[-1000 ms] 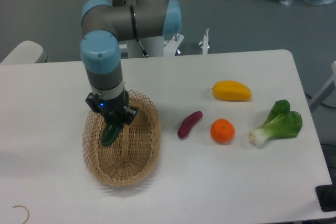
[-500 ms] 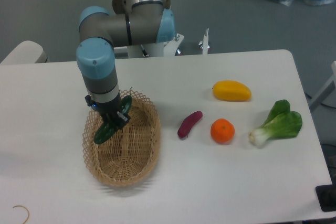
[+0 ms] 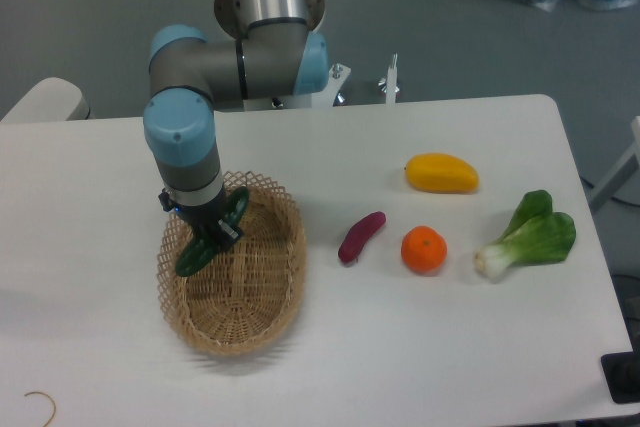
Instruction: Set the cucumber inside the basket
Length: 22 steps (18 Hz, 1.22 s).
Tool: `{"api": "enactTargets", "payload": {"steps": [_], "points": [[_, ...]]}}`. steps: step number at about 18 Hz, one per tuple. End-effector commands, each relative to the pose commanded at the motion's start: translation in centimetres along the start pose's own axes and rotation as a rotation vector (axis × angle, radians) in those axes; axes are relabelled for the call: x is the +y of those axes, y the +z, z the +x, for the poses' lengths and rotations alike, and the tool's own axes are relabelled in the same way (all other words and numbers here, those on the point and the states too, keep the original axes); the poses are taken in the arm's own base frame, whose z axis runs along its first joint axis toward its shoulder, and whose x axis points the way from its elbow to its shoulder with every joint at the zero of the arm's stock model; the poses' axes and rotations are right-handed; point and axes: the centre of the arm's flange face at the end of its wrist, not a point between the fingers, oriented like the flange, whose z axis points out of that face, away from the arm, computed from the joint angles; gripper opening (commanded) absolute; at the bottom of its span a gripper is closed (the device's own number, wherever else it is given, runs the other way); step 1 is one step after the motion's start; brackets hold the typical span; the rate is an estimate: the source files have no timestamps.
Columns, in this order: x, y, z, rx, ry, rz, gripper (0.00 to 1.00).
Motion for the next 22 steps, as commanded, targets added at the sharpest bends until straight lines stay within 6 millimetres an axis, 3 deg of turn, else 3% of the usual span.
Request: {"api": "enactTargets", "payload": {"steps": [4,6,7,9,14,17,20,22], "points": [[-0.2,0.3,0.0,0.003,0.006,-0.003,0.35],[-0.2,0.8,-0.1,0.008,0.004,-0.010,0.42],[-0.2,0.6,-0.1,0.006,0.006,-0.008,0.51],[-0.4,0.1,-0.5,-0.004,0.008,0.002,1.00],[-1.5,-2.2,-1.6,-0.043,0.010,0.037,1.00],[-1.3,-5.7,-4.8,-0.119,-0.021,0.078,1.00],[0.5,-9.4,-8.8,-0.226,-0.026,0.054,1.00],[2.8,-12.0,-11.7,-0.268,-0.015,0.049,1.00]]}}
